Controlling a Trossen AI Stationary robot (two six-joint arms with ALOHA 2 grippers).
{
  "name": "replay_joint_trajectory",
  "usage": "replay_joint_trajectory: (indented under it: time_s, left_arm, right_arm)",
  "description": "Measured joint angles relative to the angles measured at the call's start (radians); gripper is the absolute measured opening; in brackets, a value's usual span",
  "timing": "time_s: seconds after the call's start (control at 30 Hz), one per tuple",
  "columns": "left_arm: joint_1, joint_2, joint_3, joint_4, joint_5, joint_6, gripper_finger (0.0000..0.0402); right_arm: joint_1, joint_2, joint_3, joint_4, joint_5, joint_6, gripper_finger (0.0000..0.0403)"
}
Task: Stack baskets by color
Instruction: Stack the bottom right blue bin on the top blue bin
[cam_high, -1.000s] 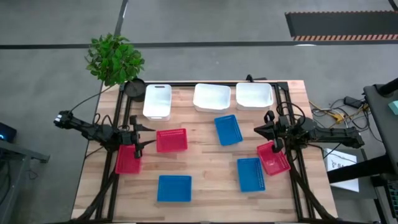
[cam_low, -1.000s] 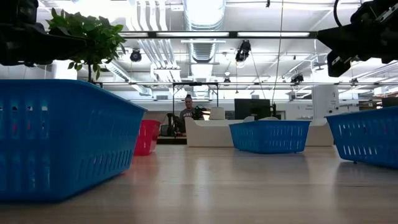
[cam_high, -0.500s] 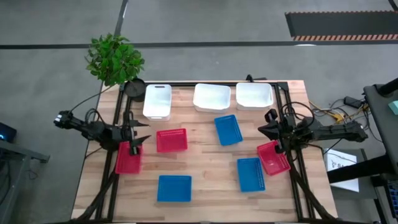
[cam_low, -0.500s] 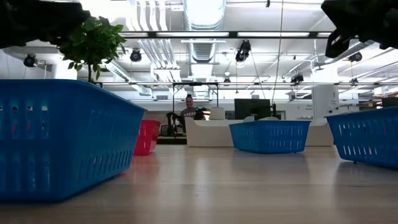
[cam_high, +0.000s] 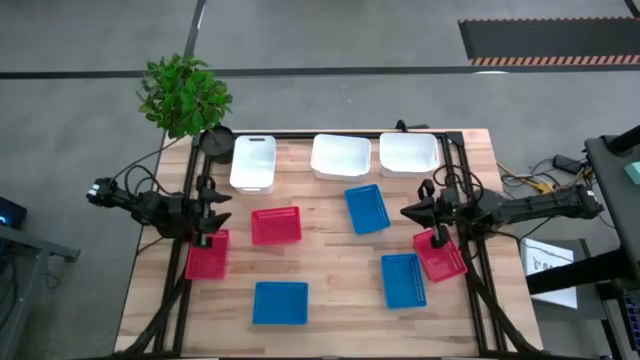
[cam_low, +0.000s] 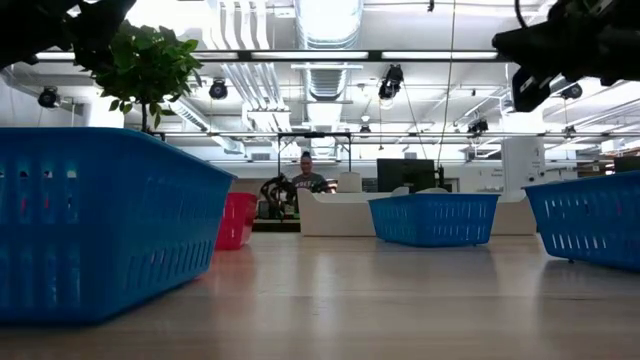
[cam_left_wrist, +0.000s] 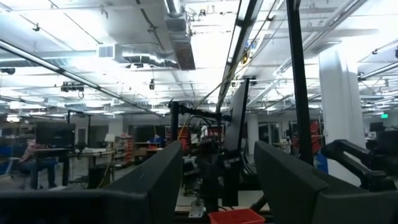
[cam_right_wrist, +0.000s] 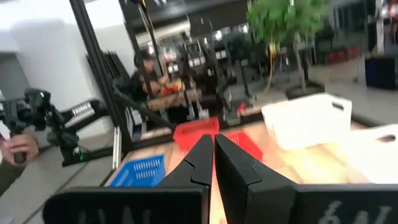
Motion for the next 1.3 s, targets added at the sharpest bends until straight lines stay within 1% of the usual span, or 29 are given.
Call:
replay_joint_trajectory:
  time_s: [0.17,0.3,0.4,0.47,0.6,0.67,0.83,0.93,1.03,1.13,1.3]
  left_arm:
    - [0.0,0.0,0.0,0.002,0.001,-0.049,0.0184]
    - [0.0,0.0,0.001,0.011,0.001,-0.054,0.0184]
    - [0.0,0.004,0.0,0.059,0.002,-0.078,0.0184]
    - [0.0,0.005,0.0,0.061,0.002,-0.104,0.0184]
    - [0.0,0.006,0.001,0.06,0.002,-0.106,0.0184]
    - [0.0,0.006,0.001,0.064,0.002,-0.106,0.0184]
    - [0.0,0.006,0.001,0.072,0.002,-0.105,0.0184]
    - [0.0,0.006,0.001,0.071,0.002,-0.104,0.0184]
    - [0.0,0.009,0.001,0.071,0.002,-0.104,0.0184]
    - [0.0,0.014,0.001,0.072,0.002,-0.104,0.0184]
    - [0.0,0.024,0.001,0.074,0.002,-0.104,0.0184]
  right_arm:
    - [0.035,0.069,0.095,-0.12,0.001,0.014,0.0009]
    - [0.084,0.133,0.186,-0.21,0.007,0.015,0.0009]
    - [0.145,0.191,0.26,-0.288,0.063,0.016,0.0009]
    - [0.192,0.233,0.315,-0.346,0.113,0.019,0.0009]
    - [0.281,0.328,0.422,-0.484,0.2,0.094,0.0009]
    - [0.317,0.375,0.486,-0.532,0.211,0.129,0.0009]
    - [0.397,0.51,0.624,-0.689,0.209,0.162,0.0009]
    - [0.435,0.586,0.721,-0.809,0.209,0.162,0.0009]
    - [0.474,0.668,0.816,-0.969,0.2,0.163,0.0009]
    - [0.512,0.747,0.915,-1.094,0.152,0.169,0.0009]
    - [0.567,0.879,1.062,-1.301,0.032,0.31,0.0009]
